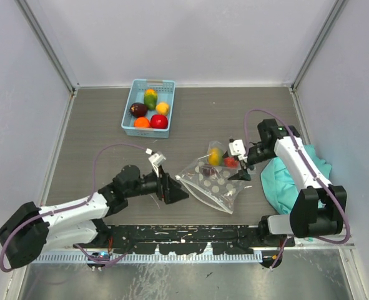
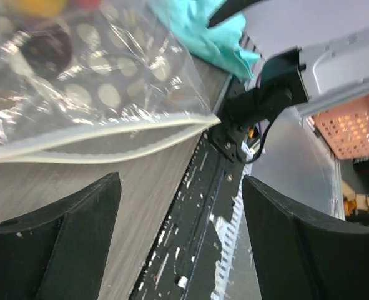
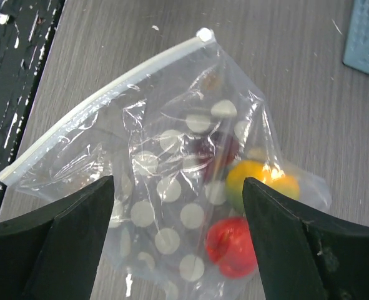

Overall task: Open the zip-top bag and remove the fake food
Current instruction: Pick up the fake fruit from the zipper food storage bag.

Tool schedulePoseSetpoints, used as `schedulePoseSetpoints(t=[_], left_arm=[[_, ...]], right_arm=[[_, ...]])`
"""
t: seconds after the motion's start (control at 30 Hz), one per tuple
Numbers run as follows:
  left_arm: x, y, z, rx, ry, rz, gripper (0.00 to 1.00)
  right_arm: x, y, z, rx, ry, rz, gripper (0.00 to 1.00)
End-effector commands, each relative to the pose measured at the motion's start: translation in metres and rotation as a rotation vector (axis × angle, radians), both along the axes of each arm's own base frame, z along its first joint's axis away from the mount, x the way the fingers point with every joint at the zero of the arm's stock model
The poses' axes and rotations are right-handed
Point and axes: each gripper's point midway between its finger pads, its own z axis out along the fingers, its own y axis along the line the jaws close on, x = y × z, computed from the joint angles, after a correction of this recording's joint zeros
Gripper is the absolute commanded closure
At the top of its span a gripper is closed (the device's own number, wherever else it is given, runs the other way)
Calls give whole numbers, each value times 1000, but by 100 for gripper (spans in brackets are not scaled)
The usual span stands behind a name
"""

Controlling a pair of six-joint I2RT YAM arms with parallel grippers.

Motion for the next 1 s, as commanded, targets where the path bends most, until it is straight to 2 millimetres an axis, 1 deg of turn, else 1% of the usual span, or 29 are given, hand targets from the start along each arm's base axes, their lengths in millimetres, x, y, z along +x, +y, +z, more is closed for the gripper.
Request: schedulePoseSetpoints(t=[0.0,0.03,0.13,0.23,0.3,0.4,0.43,0.47,0.5,0.63,0.97], left_arm=[[-6,-19,21,-55,-265,24,22],[-12,-24,17,-41,-294,14,22],[-19,-33,7,-8,-373,22,22],[-22,-41,3,-11,-429,13,22],[-22,-48,4,-19,-463,5,22],[-21,-55,2,-18,-497,-10,22],[-21,-57,6,-30,-510,-10,21],[-20,-59,-4,-11,-508,-18,21],[-21,-60,-7,-8,-510,-21,21],[-21,-61,-12,-11,-518,-21,20],[-22,-69,-23,-5,-523,-26,22]], right_arm=[[18,21,2,-68,-148,98,13],[22,26,1,-87,-164,101,13],[29,40,0,-110,-176,122,14],[27,47,-4,-120,-138,150,20],[23,46,-13,-130,-112,163,23],[18,42,-24,-149,-107,168,25],[17,42,-25,-149,-112,166,25],[16,41,-27,-151,-114,164,25],[17,41,-28,-153,-119,163,25],[17,38,-36,-173,-112,159,26],[21,38,-41,-184,-97,165,29]])
